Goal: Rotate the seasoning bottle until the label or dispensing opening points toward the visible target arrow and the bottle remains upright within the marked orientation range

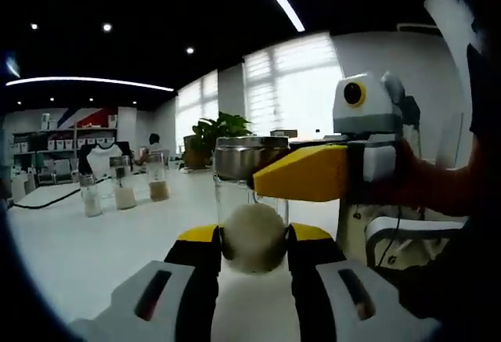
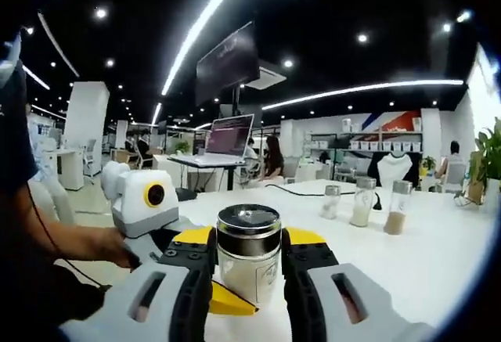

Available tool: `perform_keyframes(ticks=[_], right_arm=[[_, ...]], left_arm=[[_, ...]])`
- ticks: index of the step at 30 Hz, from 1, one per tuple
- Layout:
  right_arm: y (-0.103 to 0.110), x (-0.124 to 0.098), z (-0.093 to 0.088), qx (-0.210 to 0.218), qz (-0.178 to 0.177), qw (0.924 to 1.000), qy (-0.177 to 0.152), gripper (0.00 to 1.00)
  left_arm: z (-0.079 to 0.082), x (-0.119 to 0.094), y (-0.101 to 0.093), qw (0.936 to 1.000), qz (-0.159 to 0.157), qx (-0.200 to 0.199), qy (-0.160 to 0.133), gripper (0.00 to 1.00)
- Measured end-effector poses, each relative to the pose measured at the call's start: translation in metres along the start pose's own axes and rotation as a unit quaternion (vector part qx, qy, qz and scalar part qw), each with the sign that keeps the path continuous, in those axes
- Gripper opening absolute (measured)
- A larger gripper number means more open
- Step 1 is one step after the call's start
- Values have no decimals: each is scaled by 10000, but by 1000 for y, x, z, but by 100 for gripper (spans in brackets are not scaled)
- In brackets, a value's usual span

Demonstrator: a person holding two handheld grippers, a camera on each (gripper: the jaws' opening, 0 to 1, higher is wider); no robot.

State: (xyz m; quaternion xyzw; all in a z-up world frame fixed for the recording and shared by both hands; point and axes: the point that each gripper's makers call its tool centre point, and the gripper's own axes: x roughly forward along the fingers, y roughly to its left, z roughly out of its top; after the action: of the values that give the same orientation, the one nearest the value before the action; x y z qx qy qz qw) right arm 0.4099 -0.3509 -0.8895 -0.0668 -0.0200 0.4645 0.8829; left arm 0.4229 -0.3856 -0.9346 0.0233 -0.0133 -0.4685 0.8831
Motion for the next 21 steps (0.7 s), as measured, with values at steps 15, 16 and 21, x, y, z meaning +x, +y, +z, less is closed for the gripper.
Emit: perform_keyframes(ticks=[15, 16, 21], right_arm=[[-27, 1, 0, 250, -1225, 9921, -94, 30], [-28, 1, 0, 257, -1267, 9915, -104, 30], [-33, -1, 3, 468, -1608, 9856, -237, 30]], left_arm=[[-4, 11, 15, 9950, 940, -333, -37, 36], [-5, 12, 15, 9943, 1002, -356, -22, 36], [-5, 13, 17, 9915, 1257, -326, -33, 37]])
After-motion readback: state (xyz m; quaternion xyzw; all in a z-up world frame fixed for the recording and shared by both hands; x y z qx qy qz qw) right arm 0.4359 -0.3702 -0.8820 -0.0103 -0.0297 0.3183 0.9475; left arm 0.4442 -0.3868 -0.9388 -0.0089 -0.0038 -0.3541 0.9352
